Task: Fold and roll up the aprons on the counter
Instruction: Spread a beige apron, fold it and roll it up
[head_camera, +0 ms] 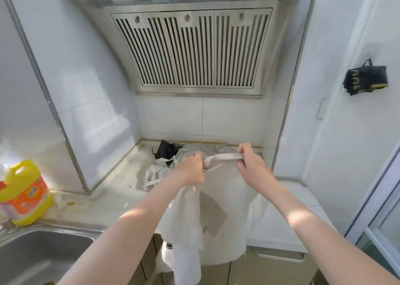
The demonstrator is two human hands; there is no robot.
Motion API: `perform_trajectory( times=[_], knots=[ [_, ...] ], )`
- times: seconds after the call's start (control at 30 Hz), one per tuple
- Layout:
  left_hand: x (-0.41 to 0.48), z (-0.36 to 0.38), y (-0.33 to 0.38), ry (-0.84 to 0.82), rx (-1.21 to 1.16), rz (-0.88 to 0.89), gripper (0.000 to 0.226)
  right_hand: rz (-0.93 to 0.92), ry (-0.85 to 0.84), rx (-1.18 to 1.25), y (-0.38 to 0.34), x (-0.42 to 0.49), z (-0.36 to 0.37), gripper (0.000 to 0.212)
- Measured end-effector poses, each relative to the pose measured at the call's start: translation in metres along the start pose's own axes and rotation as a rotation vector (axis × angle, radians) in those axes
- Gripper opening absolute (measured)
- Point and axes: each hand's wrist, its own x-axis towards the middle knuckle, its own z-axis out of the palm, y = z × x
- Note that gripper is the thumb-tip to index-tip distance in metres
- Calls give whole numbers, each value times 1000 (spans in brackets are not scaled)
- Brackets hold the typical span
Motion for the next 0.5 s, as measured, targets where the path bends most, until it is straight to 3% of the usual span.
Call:
perform_trajectory(
  times=[0.1,0.2,0.33,0.37,0.4,0.43,0.5],
  knots=[
    [10,1,-8,25,18,-38,33,112,57,153,6,6,-6,14],
    [17,8,-2,112,-1,-65,18,173,145,139,23,4,-22,7],
    [13,20,21,487,-204,-46,10,131,303,142,35,-11,-34,6],
    [13,22,24,527,-216,-50,8,117,256,46,36,-17,-34,11],
    [14,25,24,477,-152,-27,9,121,96,-138,41,-23,-31,18],
    [14,32,26,354,-42,5,16,162,-98,-294,50,-31,-28,24],
    [10,45,24,133,120,7,28,289,-234,-368,72,-47,-27,23]
  ],
)
